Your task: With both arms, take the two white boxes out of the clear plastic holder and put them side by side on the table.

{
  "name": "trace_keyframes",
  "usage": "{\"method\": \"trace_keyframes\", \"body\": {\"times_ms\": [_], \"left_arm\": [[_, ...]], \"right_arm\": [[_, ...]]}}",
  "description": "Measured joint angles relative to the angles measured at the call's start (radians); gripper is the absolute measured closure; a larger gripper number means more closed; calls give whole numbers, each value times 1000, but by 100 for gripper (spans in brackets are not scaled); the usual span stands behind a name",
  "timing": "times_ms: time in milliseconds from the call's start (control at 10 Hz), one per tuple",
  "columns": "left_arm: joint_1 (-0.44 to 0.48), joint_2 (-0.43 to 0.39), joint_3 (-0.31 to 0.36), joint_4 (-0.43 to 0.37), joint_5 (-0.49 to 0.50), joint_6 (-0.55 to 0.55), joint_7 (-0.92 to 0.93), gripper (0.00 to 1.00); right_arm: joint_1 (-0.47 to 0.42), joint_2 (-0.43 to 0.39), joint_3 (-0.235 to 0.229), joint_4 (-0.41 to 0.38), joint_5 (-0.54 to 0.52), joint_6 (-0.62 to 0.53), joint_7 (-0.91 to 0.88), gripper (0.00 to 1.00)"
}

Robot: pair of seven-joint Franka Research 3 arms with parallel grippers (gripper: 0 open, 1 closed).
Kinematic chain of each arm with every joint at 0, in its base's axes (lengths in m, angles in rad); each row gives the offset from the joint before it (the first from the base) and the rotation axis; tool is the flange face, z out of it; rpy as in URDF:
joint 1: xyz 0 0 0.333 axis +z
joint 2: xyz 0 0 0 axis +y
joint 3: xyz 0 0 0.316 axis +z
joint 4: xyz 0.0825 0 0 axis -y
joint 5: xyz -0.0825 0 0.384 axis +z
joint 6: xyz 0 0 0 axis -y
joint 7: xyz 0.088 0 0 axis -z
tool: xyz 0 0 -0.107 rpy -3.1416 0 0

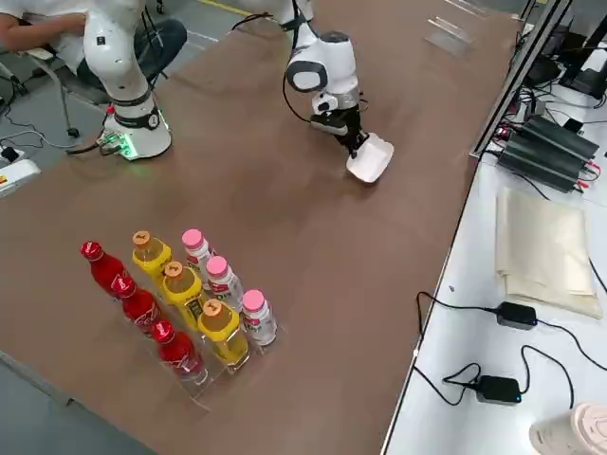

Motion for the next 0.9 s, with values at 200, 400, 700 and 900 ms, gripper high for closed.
{"method": "trace_keyframes", "body": {"times_ms": [200, 400, 700, 900], "left_arm": [[28, -3, 3, -11, 0, -33, 72, 0], [21, -32, 48, -38, -3, -46, 172, 0], [-77, -112, 219, -96, -127, -54, 341, 0], [-86, -193, 290, -173, -174, -61, 446, 0]], "right_arm": [[4, 1, -3, 0, 0, 13, 8, 98], [4, 1, -10, 0, 0, 30, 10, 96], [4, 1, -12, 1, 0, 43, 11, 86], [4, 1, -14, 1, 0, 44, 12, 81]]}}
